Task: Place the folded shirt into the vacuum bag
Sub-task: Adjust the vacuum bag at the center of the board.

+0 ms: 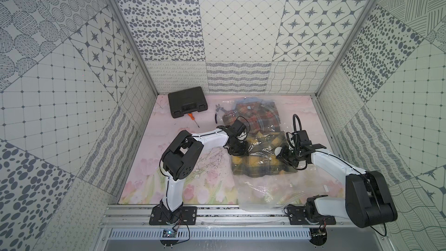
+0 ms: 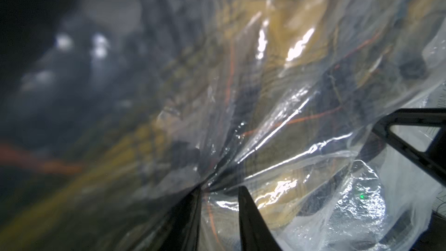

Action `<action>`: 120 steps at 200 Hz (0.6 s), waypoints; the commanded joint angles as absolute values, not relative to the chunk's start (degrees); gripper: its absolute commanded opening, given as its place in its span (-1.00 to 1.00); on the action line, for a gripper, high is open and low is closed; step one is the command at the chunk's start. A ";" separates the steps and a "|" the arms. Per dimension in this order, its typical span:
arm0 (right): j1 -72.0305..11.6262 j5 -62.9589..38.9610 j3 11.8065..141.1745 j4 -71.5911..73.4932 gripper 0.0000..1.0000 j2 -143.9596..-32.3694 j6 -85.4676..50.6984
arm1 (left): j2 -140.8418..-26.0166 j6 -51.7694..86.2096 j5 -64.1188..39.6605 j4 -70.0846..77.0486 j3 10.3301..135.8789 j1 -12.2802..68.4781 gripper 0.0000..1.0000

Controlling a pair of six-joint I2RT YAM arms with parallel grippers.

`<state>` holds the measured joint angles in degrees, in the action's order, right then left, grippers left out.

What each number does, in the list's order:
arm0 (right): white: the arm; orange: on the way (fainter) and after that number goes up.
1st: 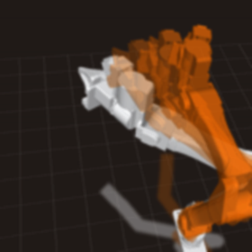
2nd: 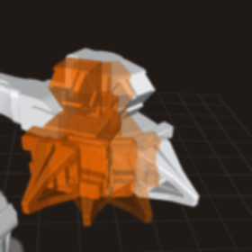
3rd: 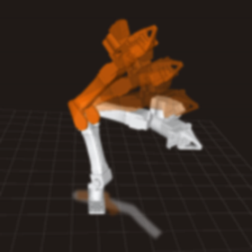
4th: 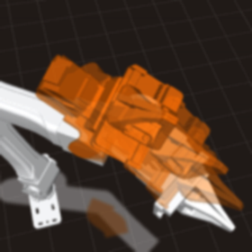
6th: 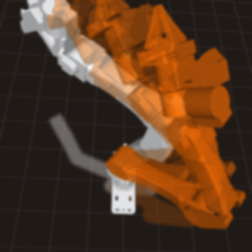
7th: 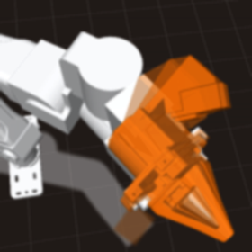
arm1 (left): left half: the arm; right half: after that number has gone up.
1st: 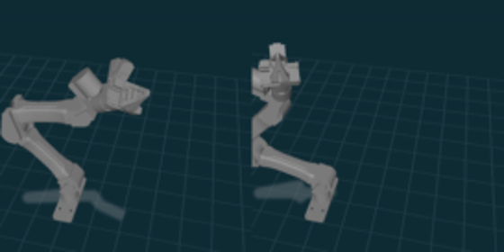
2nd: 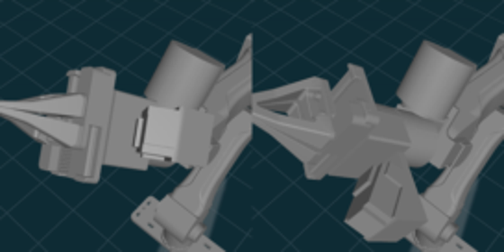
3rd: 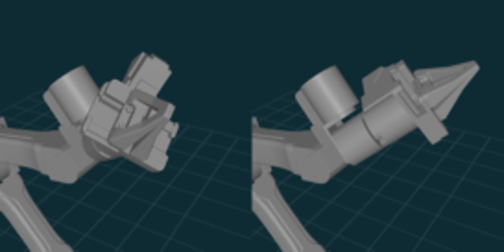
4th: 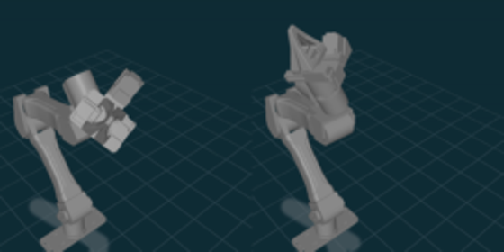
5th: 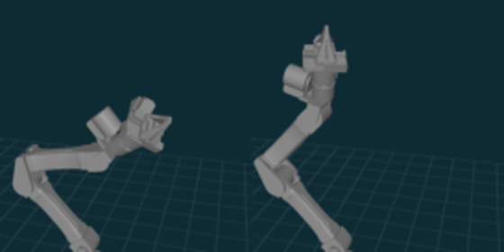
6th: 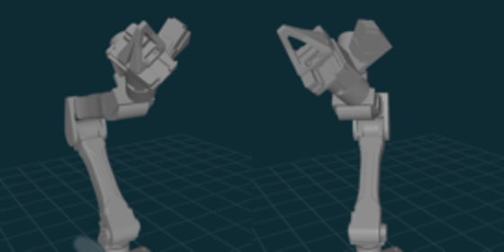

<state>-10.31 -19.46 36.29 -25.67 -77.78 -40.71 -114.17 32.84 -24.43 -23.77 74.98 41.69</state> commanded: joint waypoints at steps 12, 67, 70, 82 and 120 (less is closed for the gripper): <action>-10.72 -20.29 36.78 -10.76 -0.47 -84.85 -45.31 | -120.34 29.33 -17.55 -24.70 81.42 37.20 -0.44; -12.75 -21.63 48.76 -3.36 -0.42 -99.54 -49.30 | -125.51 23.40 -9.72 -32.28 96.11 33.46 -0.43; -12.89 -22.01 49.41 -3.34 -0.41 -100.08 -49.32 | -125.73 23.00 -9.43 -32.73 96.76 33.33 -0.44; -13.33 -24.34 51.23 -3.88 -0.37 -100.70 -48.95 | -125.54 21.95 -8.33 -34.35 98.24 33.06 -0.42; -11.91 -24.95 48.92 -13.86 -0.12 -88.60 -42.51 | -117.26 21.53 -9.88 -32.70 91.36 34.10 -0.36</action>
<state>-12.86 -24.18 50.19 -8.75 -96.25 -46.85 -122.96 25.85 -14.26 -29.65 94.65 33.91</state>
